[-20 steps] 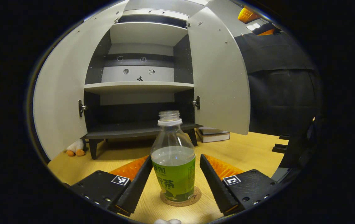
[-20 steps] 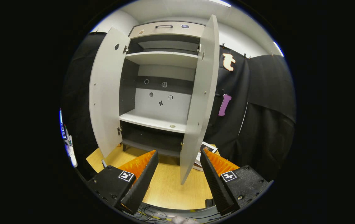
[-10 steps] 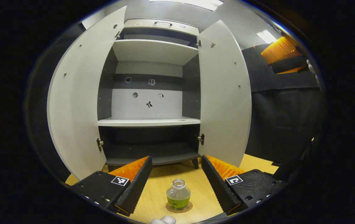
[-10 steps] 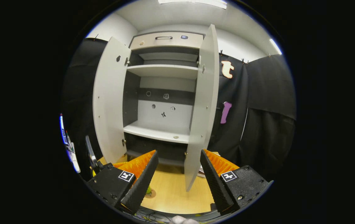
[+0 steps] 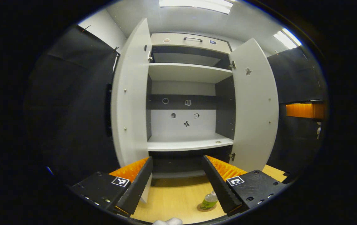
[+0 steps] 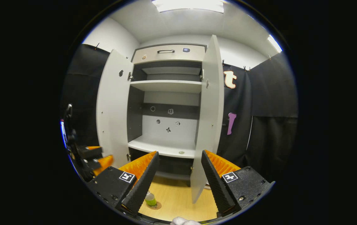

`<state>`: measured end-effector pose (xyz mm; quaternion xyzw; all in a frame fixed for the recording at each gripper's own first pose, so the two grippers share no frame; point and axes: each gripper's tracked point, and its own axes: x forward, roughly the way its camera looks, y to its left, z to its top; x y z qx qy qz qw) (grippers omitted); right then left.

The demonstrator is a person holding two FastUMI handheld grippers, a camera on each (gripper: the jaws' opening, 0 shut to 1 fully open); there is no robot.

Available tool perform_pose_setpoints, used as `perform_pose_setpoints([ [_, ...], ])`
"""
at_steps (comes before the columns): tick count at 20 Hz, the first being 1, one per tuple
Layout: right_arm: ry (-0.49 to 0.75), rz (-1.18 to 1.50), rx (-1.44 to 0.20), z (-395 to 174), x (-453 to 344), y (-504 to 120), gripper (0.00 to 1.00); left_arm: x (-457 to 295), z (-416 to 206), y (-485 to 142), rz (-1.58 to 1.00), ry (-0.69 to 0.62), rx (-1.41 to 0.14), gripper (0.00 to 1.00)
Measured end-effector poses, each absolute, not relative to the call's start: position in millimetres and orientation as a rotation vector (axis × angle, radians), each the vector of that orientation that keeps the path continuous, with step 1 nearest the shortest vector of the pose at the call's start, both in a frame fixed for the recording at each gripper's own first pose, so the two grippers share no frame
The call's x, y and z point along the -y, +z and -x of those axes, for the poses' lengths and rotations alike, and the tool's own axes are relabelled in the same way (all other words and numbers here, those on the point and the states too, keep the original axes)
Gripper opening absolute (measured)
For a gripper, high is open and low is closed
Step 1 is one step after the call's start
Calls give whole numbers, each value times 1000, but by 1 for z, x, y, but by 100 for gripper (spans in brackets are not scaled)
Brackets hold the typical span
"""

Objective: Grasp the bottle in the cabinet with the left hand and place it on the coaster, then close the right door with the right hand and the left door with the left hand.

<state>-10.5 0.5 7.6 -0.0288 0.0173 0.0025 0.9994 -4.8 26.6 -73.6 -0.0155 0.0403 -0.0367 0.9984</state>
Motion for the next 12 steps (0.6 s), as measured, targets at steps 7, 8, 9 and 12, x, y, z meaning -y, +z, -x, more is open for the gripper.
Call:
perform_pose_setpoints([
  [7,-100,34,-33,-21,86,10,83,-90,49,-60,-36,107,-119,96],
  [8,-114,35,-35,-21,99,10,83,-88,52,-59,-30,110,-125,96],
  [9,-133,33,-27,-22,112,14,83,-83,51,-57,-21,104,-124,96],
  [12,-212,26,-14,-27,161,21,83,-70,47,-50,-9,88,-122,96],
])
